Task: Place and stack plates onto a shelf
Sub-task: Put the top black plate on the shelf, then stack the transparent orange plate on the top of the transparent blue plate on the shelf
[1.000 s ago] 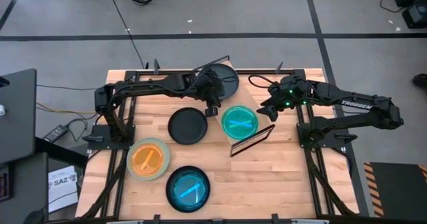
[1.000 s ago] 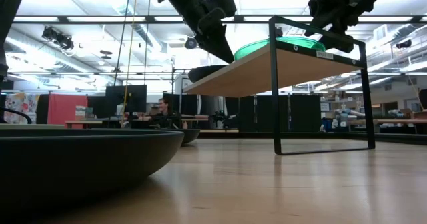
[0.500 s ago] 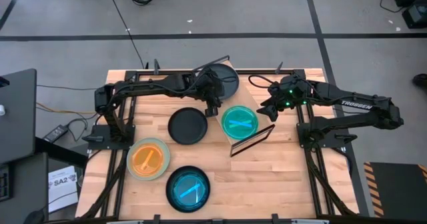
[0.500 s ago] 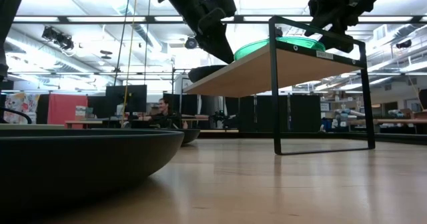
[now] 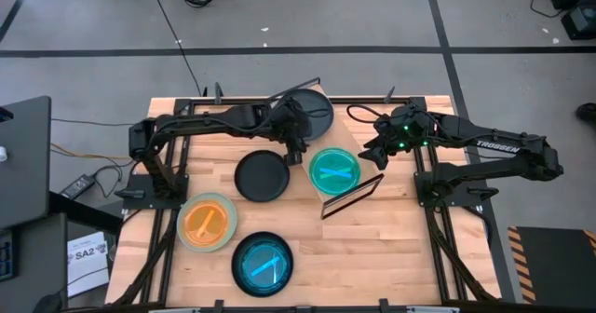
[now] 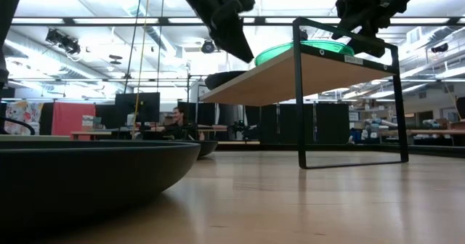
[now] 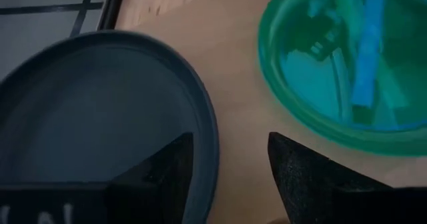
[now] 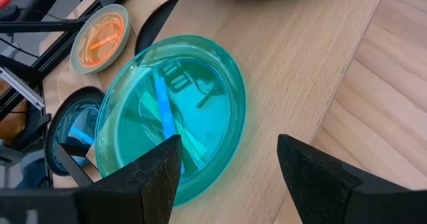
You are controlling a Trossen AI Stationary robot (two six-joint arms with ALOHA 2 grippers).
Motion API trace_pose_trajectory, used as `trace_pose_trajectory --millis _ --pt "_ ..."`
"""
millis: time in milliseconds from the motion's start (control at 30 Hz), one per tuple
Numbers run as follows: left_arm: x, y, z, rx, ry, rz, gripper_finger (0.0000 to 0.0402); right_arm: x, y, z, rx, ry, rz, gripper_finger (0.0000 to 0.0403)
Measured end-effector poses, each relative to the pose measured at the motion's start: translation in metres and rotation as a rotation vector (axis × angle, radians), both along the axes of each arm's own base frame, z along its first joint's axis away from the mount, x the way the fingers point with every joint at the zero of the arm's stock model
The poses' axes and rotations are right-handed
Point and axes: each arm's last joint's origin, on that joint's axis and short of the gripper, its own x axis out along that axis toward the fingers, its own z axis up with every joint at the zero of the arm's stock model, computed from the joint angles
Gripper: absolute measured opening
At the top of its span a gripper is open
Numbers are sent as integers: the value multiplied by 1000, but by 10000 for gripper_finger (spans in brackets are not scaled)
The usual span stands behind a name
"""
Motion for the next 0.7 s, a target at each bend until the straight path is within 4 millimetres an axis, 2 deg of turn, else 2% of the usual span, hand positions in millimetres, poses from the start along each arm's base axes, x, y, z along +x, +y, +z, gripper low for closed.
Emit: trace_pose_trajectory --millis 167,333,533,700 --pt "-11 -11 20 6 -37 -22 199 0 0 0 0 0 0 252" --pt "-30 -30 40 4 -33 -64 199 0 0 0 0 0 0 252" --pt "-62 -61 53 -50 79 -109 199 0 0 0 0 0 0 252" --pt "-88 -89 54 -100 238 -142 196 0 0 0 0 -2 0 252"
